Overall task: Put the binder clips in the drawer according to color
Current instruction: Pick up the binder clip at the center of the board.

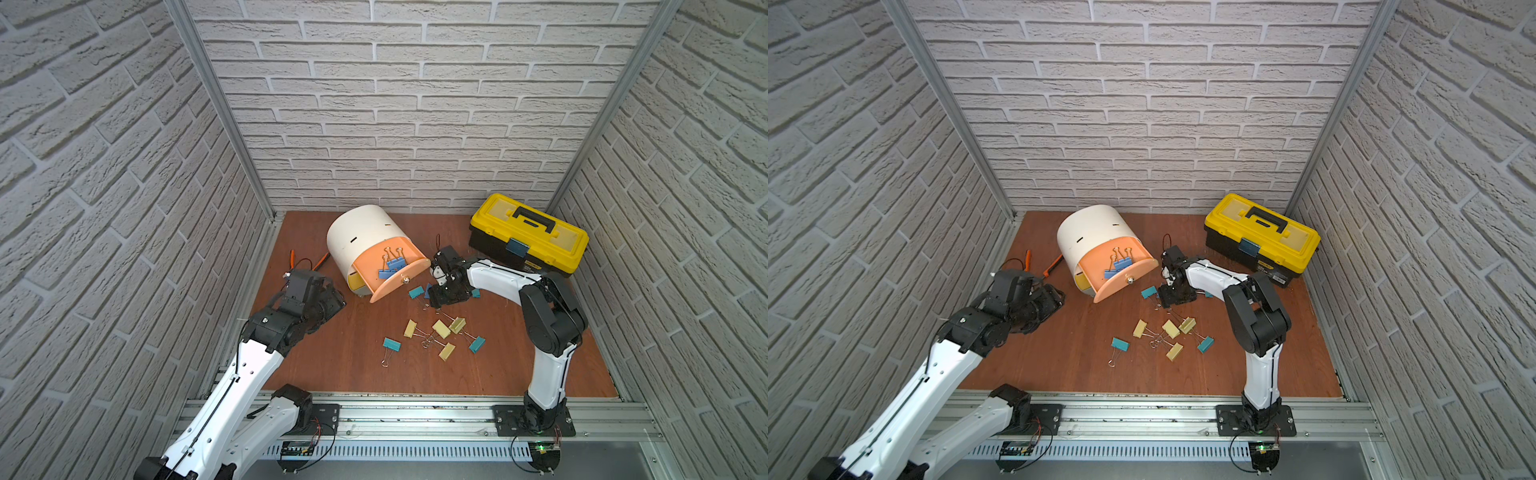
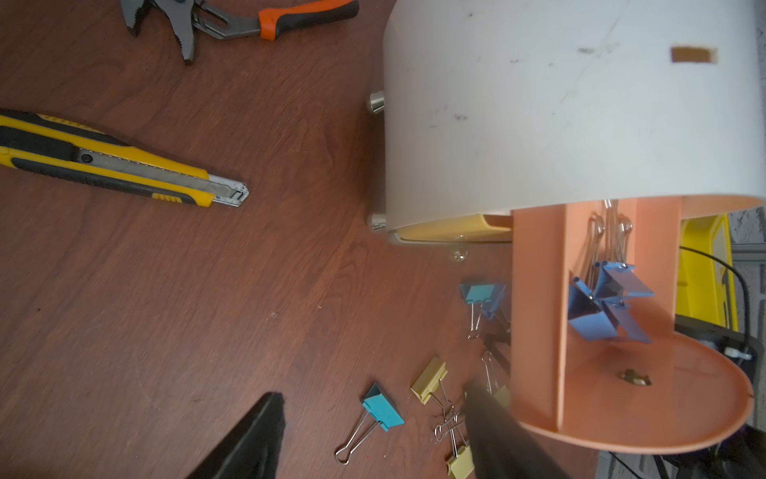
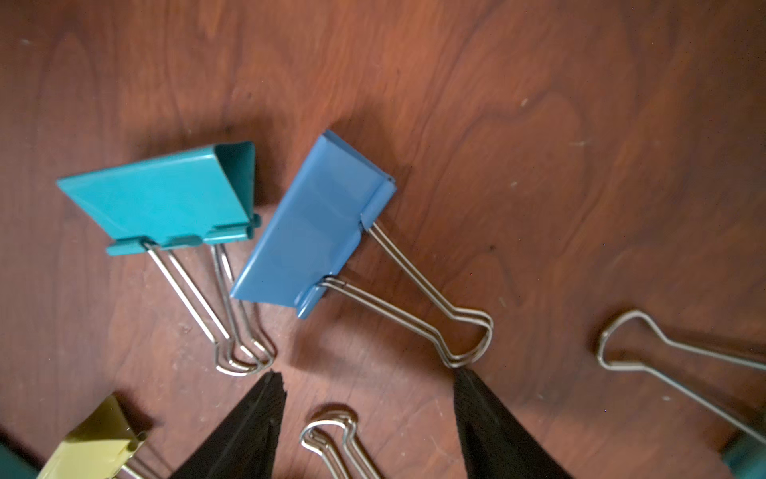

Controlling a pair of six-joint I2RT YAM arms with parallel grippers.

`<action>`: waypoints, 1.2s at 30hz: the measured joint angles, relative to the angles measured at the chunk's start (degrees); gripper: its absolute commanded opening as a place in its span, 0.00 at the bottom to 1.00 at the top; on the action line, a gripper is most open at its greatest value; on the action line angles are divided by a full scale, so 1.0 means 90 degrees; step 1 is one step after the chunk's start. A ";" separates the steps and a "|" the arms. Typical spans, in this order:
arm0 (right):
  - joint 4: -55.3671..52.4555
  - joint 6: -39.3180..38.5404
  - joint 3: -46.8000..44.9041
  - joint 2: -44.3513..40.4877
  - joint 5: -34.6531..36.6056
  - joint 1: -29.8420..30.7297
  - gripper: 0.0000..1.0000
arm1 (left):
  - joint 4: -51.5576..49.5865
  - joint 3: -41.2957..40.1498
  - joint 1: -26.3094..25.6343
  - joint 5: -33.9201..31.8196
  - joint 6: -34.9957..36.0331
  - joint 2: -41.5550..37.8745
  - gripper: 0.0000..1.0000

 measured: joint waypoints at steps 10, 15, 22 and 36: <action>0.0068 0.0002 0.0333 0.0226 0.0423 -0.0002 0.68 | -0.0078 0.0012 0.0002 0.0000 0.0000 -0.0002 0.73; 0.0070 -0.0010 0.0631 0.0500 0.0527 -0.0007 0.65 | -0.0160 0.0012 0.0005 -0.0010 0.0000 -0.0070 0.73; 0.0085 0.0039 0.0690 0.0544 0.0546 -0.0070 0.60 | -0.0185 0.0012 0.0007 -0.0049 -0.0002 -0.0117 0.73; 0.0202 0.0423 0.0255 0.0070 0.0510 -0.0440 0.52 | -0.0177 0.0027 0.0007 -0.0068 0.0000 -0.0131 0.73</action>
